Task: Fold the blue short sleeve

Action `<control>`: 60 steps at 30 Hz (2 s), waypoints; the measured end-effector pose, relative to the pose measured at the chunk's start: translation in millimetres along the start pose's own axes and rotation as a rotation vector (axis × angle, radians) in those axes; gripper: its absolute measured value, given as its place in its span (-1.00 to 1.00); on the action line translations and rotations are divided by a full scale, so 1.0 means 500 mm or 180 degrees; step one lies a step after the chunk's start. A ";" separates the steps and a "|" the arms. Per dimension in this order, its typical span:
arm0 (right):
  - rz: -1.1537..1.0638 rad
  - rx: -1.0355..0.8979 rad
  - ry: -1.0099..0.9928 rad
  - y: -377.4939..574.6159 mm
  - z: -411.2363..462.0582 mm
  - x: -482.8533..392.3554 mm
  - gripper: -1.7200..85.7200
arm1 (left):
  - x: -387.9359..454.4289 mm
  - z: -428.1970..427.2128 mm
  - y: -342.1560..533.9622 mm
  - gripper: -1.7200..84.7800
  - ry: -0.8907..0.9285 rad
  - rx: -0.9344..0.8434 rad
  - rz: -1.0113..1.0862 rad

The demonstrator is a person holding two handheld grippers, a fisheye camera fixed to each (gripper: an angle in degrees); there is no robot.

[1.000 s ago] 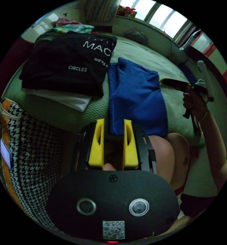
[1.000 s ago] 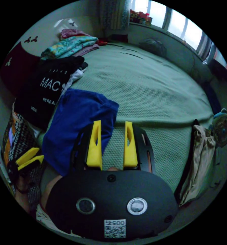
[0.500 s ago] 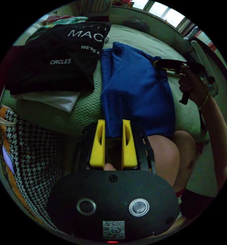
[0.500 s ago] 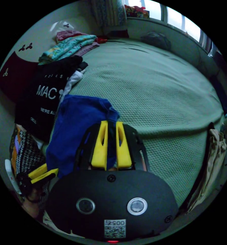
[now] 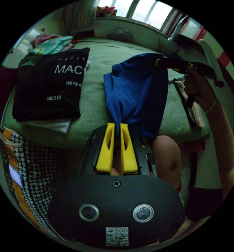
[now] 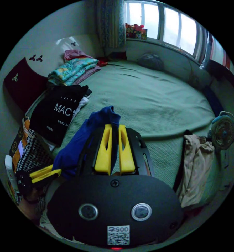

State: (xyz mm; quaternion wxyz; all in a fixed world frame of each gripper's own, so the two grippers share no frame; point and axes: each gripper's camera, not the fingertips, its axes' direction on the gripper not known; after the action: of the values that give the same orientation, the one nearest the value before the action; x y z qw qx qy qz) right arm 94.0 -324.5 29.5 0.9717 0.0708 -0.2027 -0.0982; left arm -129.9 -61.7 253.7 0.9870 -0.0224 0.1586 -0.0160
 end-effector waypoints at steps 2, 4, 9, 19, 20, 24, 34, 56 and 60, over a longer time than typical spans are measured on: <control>0.0000 0.0073 0.0154 0.014 -0.055 0.046 -0.96 | 0.061 -0.006 -0.014 -0.85 0.0049 0.0054 0.0093; 0.0015 0.0131 0.0251 0.025 -0.097 0.087 -0.96 | 0.145 -0.013 -0.035 -0.85 0.0168 0.0119 0.0232; 0.0196 0.0240 0.0516 0.040 -0.205 0.229 -0.96 | 0.342 -0.025 -0.085 -0.84 0.0370 0.0289 0.0737; 0.0798 -0.0483 0.1725 0.022 -0.201 0.570 -0.90 | 0.725 0.060 -0.248 -0.84 0.1460 0.0189 0.1084; 0.0951 -0.0606 0.1848 0.041 -0.174 0.606 -0.86 | 0.744 0.079 -0.257 -0.84 0.1444 0.0124 0.1036; 0.1138 -0.0808 0.1642 0.133 -0.114 0.665 -0.77 | 0.850 0.201 -0.292 -0.84 0.1175 -0.0490 0.1138; 0.1201 -0.1359 0.0974 0.465 -0.082 0.723 -0.71 | 0.909 0.198 -0.321 -0.84 0.1065 -0.0099 0.1356; 0.1084 -0.0627 0.1193 0.453 -0.142 0.508 -0.90 | 0.519 0.051 -0.393 -0.98 0.0290 0.0049 0.1091; 0.0648 -0.0398 0.0845 0.386 -0.121 0.361 -0.86 | 0.347 0.035 -0.414 -0.98 0.0142 -0.0199 0.0789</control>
State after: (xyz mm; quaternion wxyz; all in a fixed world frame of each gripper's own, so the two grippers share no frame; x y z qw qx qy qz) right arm 312.0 -170.9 77.2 0.9974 0.0017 -0.0722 -0.0014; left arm 35.4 -274.5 226.5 0.9764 -0.0330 0.1825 0.1105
